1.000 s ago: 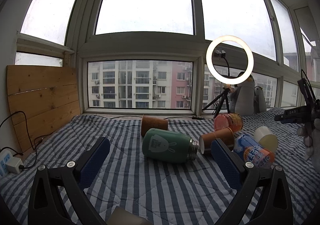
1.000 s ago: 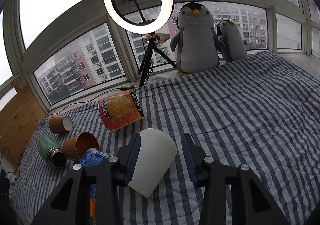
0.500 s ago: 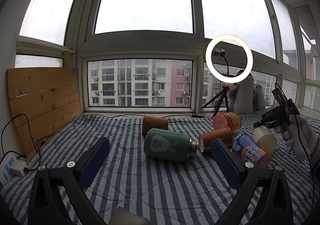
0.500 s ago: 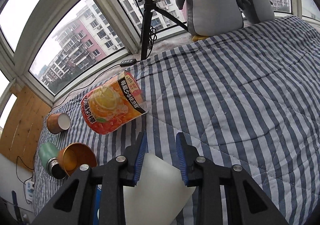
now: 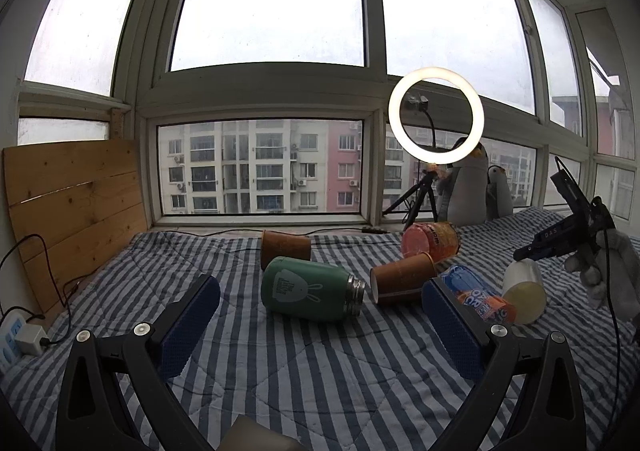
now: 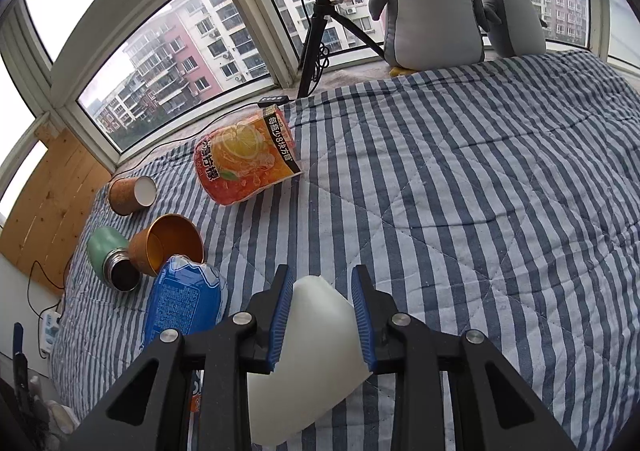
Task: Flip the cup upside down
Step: 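Lift the white cup with the right gripper and carry it toward the left gripper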
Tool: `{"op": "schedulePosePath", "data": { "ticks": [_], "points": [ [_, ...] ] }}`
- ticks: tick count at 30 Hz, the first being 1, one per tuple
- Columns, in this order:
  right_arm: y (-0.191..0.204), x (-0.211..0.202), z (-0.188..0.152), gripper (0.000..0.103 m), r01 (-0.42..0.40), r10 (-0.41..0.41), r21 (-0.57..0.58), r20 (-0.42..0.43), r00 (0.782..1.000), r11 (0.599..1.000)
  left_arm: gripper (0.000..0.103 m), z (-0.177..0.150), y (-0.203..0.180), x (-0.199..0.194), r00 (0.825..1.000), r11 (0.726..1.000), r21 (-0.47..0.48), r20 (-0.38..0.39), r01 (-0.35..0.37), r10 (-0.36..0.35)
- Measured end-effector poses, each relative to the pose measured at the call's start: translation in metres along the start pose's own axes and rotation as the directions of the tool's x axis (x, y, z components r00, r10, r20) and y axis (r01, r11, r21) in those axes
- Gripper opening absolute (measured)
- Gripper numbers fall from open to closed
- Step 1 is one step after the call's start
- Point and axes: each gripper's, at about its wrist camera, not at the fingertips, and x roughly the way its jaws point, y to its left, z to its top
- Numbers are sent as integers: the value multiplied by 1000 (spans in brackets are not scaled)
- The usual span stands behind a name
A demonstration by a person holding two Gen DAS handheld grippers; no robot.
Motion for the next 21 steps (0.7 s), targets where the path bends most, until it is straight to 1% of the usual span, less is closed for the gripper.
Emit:
{"op": "schedulePosePath", "data": {
  "ticks": [4,6,8,11,13,16,18,19,21],
  "points": [
    [-15,-19,-14,27,-13,13,43,6,1000,999,102,3,-10,-4,999,999,8,-8,31,-31],
    [-20,-29,-22,27,-8,7,49,9,1000,999,102,6,-19,-2,998,998,22,-20,55,-54],
    [-24,-36,-31,27,-22,22,53,4,1000,998,102,11,-32,4,996,996,41,-34,80,-78],
    [-25,-43,-45,27,-10,10,36,-3,1000,999,102,20,-57,14,987,987,61,-72,147,-143],
    [-27,-43,-54,27,15,-14,20,-28,1000,1000,102,26,-76,22,977,977,76,-99,197,-190],
    [-36,-51,-66,27,-25,25,35,9,1000,999,102,37,-108,34,965,965,112,-142,238,-221],
    [-33,-60,-65,27,-23,22,13,74,997,1000,102,42,-125,40,954,955,120,-168,270,-249],
    [-29,-62,-59,27,-15,15,0,91,996,1000,102,44,-132,41,953,954,124,-168,273,-251],
    [-18,-59,-46,27,-39,42,-35,90,995,999,102,47,-142,38,955,952,136,-155,276,-254]
  ]
}}
